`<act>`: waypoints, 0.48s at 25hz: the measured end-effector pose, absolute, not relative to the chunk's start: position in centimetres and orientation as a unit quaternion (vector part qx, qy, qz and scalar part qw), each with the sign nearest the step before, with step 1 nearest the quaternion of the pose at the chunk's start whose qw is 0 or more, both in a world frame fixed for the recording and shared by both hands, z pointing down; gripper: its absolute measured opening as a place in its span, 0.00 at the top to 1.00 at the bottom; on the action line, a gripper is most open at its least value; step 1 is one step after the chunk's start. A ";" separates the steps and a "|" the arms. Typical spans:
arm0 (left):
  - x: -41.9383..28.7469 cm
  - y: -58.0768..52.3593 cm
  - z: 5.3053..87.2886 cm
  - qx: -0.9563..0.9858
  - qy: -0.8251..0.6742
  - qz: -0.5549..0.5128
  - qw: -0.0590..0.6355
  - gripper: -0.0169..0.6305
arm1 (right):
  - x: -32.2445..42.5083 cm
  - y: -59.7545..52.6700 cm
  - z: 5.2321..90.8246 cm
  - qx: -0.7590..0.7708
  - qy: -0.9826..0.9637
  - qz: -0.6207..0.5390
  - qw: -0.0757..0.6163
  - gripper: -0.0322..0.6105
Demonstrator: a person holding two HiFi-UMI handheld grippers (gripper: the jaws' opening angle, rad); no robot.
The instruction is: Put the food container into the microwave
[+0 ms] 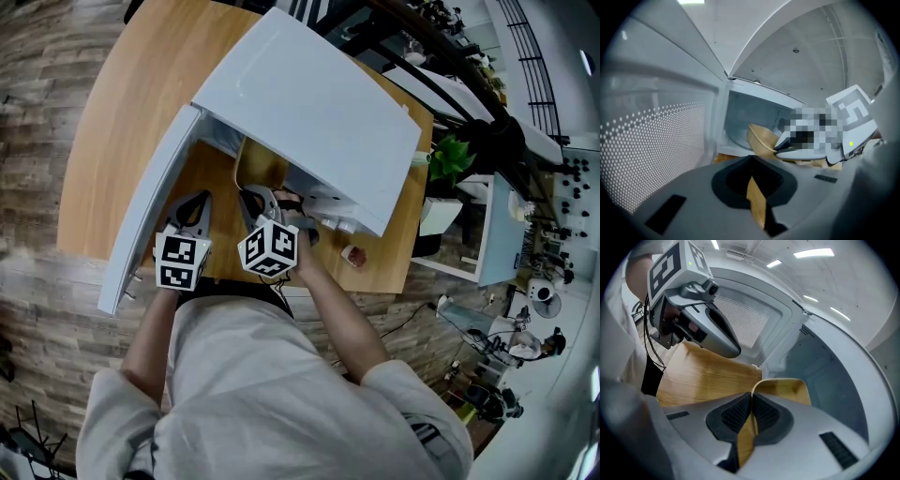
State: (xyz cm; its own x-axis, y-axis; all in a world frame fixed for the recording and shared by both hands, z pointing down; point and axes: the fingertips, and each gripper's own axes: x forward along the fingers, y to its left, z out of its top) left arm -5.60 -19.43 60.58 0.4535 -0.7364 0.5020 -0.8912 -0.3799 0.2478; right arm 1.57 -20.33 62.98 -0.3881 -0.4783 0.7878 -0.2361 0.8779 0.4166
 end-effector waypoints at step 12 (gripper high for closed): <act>-5.3 -19.7 59.8 0.823 -0.490 0.154 0.243 0.95 | 1.7 -21.3 63.0 0.224 -0.817 -0.132 0.515 0.92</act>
State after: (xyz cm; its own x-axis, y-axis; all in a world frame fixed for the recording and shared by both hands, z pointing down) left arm -5.27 -19.72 59.77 0.4733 -0.7314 0.4910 -0.8807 -0.4030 0.2487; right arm 1.65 -21.34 62.96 -0.3703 -0.5009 0.7823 -0.2297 0.8654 0.4453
